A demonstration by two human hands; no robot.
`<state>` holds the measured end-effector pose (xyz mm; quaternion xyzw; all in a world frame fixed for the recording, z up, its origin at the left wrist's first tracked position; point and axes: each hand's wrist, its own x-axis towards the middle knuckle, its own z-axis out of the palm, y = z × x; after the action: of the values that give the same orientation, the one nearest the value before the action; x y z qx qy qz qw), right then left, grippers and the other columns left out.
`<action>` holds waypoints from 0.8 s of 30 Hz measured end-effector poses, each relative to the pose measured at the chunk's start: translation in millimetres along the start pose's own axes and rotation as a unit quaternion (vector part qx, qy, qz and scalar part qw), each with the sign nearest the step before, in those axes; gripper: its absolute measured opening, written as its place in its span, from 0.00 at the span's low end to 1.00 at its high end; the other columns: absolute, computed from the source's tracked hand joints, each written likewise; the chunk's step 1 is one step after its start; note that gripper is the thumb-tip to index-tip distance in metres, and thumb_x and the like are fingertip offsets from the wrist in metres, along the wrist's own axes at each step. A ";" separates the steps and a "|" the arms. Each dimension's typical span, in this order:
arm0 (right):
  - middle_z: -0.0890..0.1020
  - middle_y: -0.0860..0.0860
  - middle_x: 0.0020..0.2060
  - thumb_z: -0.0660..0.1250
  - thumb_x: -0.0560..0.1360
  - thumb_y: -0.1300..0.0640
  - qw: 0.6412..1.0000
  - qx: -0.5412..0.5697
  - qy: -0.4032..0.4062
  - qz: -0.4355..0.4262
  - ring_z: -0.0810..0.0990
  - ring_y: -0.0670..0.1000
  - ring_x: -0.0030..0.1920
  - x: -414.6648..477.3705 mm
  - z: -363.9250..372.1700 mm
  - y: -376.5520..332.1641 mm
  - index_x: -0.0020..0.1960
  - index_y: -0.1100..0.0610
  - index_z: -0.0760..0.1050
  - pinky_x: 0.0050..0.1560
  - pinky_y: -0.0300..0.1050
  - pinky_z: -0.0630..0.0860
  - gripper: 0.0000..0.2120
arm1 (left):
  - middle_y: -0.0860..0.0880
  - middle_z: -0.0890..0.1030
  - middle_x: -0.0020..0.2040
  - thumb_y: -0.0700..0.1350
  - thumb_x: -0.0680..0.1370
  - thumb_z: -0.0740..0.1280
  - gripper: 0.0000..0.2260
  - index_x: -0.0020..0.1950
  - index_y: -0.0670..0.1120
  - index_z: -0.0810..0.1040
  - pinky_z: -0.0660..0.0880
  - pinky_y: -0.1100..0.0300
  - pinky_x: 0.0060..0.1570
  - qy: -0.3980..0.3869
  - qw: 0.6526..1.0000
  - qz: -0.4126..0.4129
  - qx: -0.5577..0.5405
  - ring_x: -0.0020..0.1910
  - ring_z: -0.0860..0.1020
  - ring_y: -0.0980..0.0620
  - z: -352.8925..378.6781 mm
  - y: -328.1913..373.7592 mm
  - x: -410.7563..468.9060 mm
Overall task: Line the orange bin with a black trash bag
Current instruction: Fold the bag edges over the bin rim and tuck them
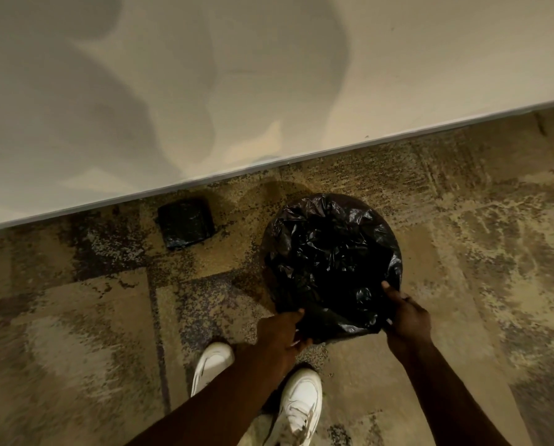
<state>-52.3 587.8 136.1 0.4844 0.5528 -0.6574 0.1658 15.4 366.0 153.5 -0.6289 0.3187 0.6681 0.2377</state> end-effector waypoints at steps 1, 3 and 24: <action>0.88 0.58 0.57 0.80 0.70 0.57 0.999 0.035 -0.018 0.025 0.86 0.60 0.58 0.6 0.2 2.2 0.59 0.64 0.81 0.56 0.56 0.81 0.20 | 0.33 0.84 0.58 0.35 0.77 0.75 0.13 0.60 0.33 0.80 0.83 0.44 0.45 0.001 1.000 -0.002 -0.004 0.59 0.83 0.33 0.3 -0.7 -0.4; 0.85 0.60 0.63 0.81 0.65 0.56 0.992 0.085 -0.063 0.073 0.84 0.63 0.64 2.8 0.2 6.0 0.68 0.61 0.80 0.64 0.62 0.79 0.33 | 0.33 0.83 0.58 0.31 0.76 0.72 0.10 0.57 0.33 0.81 0.81 0.45 0.45 -0.001 1.000 0.000 -0.015 0.61 0.81 0.34 -1.8 -0.9 -0.7; 0.84 0.54 0.68 0.67 0.83 0.50 0.986 0.104 -0.127 0.024 0.81 0.58 0.70 -3.7 -2.2 27.1 0.72 0.53 0.79 0.76 0.60 0.69 0.19 | 0.46 0.89 0.51 0.47 0.72 0.80 0.15 0.55 0.42 0.87 0.76 0.54 0.45 -0.050 0.992 0.114 -0.034 0.51 0.83 0.46 -33.1 11.9 23.7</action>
<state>-29.0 579.5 124.0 0.4247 0.4442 -0.7634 0.1989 27.4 331.9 131.3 -0.5621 0.3537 0.7316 0.1540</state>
